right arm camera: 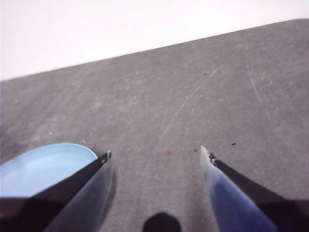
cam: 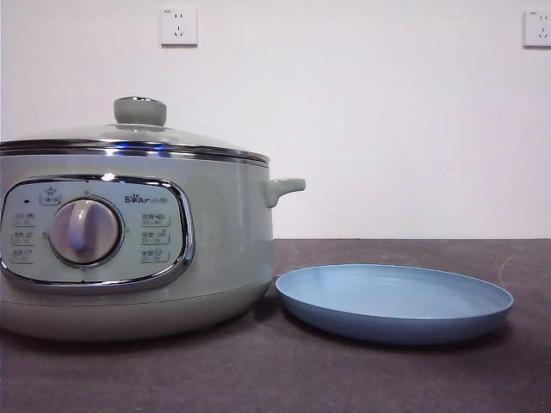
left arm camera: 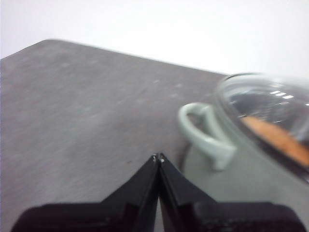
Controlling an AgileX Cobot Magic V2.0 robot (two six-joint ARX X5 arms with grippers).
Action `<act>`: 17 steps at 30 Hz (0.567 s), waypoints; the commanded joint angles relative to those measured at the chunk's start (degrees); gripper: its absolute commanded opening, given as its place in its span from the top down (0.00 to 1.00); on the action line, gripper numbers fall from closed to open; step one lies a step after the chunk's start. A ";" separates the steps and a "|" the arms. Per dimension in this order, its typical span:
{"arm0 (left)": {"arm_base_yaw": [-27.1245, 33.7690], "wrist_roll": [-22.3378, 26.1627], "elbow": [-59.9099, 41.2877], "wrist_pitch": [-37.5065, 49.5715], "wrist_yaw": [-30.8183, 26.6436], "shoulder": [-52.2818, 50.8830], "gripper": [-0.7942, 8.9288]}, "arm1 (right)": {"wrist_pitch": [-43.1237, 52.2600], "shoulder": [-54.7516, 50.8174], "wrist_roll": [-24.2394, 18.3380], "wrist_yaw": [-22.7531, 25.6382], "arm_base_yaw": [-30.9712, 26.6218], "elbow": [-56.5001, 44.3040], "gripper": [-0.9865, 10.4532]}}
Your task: Take the potato out from the steamer,put the potato on the plate,close the lid
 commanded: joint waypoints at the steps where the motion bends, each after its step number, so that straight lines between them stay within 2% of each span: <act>1: 0.11 -2.05 -0.72 2.08 3.67 -0.07 0.92 | 0.52 0.00 3.26 -0.04 0.11 -0.66 0.64; 6: 0.09 -5.33 0.39 2.08 7.82 -0.07 0.92 | 0.42 0.00 9.84 -1.14 0.11 -0.15 0.64; 11: 0.11 -5.27 5.66 -2.08 10.60 -0.07 0.92 | 0.52 0.00 10.47 -6.47 0.11 3.58 0.64; 15: 0.11 -4.98 10.49 -3.50 10.78 -0.07 0.92 | 0.85 0.00 10.67 -6.49 0.13 6.82 0.64; 17: 0.11 -4.98 12.50 -3.58 10.78 -0.04 0.92 | 1.22 0.00 13.22 -6.56 0.13 7.85 0.64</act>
